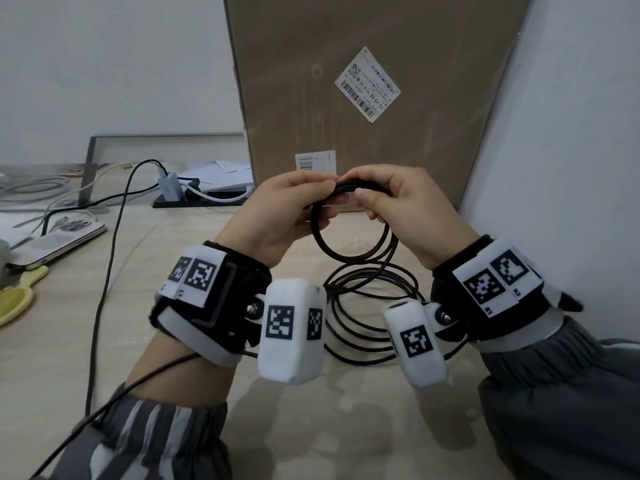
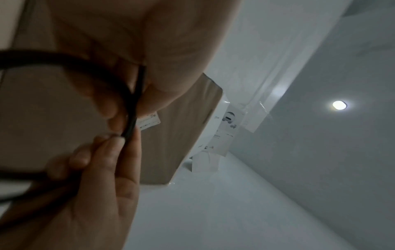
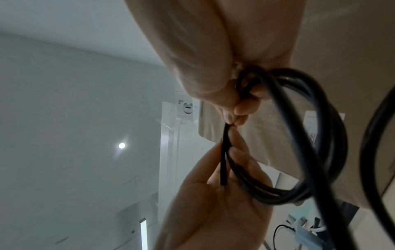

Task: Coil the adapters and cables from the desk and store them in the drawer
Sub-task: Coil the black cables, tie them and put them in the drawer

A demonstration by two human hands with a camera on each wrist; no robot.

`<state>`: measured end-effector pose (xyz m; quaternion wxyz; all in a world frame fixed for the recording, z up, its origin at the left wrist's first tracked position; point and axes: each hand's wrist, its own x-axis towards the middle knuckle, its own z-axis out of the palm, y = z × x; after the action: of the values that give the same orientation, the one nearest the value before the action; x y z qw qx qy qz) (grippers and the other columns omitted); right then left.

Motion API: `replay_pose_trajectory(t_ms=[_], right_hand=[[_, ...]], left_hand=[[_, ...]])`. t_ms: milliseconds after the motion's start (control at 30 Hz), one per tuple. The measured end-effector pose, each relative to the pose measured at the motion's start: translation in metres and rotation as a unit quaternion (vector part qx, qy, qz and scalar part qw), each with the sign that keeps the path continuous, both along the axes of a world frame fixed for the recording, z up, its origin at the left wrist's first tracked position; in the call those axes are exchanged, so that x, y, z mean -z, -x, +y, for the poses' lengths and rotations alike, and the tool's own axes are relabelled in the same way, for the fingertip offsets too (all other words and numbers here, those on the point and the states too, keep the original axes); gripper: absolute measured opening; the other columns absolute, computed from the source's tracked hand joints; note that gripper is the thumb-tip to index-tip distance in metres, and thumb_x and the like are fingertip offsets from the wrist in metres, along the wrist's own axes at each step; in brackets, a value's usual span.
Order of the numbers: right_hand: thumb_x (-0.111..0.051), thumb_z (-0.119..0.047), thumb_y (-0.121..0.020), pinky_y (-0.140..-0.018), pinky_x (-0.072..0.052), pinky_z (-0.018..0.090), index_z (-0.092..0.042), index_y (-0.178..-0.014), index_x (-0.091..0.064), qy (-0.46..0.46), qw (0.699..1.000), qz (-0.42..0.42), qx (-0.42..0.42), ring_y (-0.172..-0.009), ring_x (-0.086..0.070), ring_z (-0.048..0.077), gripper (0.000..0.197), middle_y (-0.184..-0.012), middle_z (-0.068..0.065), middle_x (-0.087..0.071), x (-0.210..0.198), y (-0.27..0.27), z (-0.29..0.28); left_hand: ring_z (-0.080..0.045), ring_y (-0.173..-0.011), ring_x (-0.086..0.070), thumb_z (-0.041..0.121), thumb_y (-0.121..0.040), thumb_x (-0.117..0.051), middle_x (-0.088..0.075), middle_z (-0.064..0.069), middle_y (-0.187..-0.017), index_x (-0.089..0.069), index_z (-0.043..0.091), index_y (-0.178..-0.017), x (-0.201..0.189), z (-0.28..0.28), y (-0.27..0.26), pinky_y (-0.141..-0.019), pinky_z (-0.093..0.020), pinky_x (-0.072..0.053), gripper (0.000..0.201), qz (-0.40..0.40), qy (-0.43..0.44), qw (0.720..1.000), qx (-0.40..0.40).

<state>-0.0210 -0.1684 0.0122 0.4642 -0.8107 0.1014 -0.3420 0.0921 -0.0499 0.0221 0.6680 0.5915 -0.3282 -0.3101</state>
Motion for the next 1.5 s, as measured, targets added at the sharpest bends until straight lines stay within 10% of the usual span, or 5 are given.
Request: replay_pose_trajectory(t_ms=[200, 333, 633, 1067, 1500], right_hand=[[-0.055, 0.004, -0.089, -0.065, -0.046, 0.016, -0.013, -0.106, -0.069, 0.071, 0.997, 0.032, -0.020, -0.059, -0.049, -0.003, 0.028, -0.077, -0.014, -0.062, -0.002, -0.001, 0.010], [-0.052, 0.008, -0.087, -0.064, -0.046, 0.017, -0.007, -0.104, -0.067, 0.050, 0.998, 0.020, -0.043, -0.064, -0.054, 0.001, 0.027, -0.081, 0.003, -0.066, -0.001, -0.001, 0.011], [-0.054, -0.023, -0.095, -0.088, -0.049, 0.021, -0.019, -0.122, -0.050, -0.093, 0.993, 0.019, -0.068, -0.108, -0.062, 0.011, 0.028, -0.117, 0.002, -0.063, 0.002, -0.002, 0.006], [-0.035, -0.024, -0.103, -0.054, -0.033, 0.021, -0.014, -0.115, -0.060, -0.233, 0.967, -0.068, -0.072, -0.049, -0.037, 0.009, 0.030, -0.063, 0.001, -0.054, -0.005, -0.005, 0.022], [-0.058, -0.027, -0.093, -0.063, -0.042, 0.022, -0.020, -0.110, -0.043, -0.176, 0.983, -0.035, -0.035, -0.062, -0.048, 0.001, 0.024, -0.096, -0.004, -0.058, 0.001, -0.005, 0.025]], left_hand=[[-0.002, -0.086, -0.064, 0.014, -0.092, -0.055, -0.071, 0.006, -0.097, -0.068, 0.019, -0.104, -0.006, 0.009, 0.002, -0.077, -0.015, -0.048, 0.019, -0.303, -0.100, 0.948, -0.003], [-0.011, -0.057, -0.052, 0.026, -0.100, -0.044, -0.063, 0.000, -0.073, -0.060, 0.015, -0.095, 0.000, 0.001, 0.012, -0.057, -0.028, -0.044, 0.020, -0.319, -0.109, 0.941, 0.030], [-0.006, -0.041, -0.029, 0.028, -0.102, -0.044, -0.036, 0.011, -0.045, -0.059, 0.007, -0.079, -0.001, 0.002, -0.009, -0.042, -0.019, -0.027, 0.035, -0.109, -0.016, 0.992, -0.064], [-0.006, -0.039, -0.024, 0.032, -0.104, -0.035, -0.028, 0.008, -0.048, -0.042, 0.015, -0.074, -0.009, -0.007, -0.003, -0.042, -0.016, -0.031, 0.035, 0.188, 0.219, 0.956, -0.059], [-0.041, -0.094, -0.058, 0.033, -0.104, -0.034, -0.053, -0.014, -0.087, -0.043, 0.014, -0.075, 0.004, -0.025, 0.021, -0.081, -0.042, -0.045, 0.036, 0.222, 0.220, 0.949, -0.035]])
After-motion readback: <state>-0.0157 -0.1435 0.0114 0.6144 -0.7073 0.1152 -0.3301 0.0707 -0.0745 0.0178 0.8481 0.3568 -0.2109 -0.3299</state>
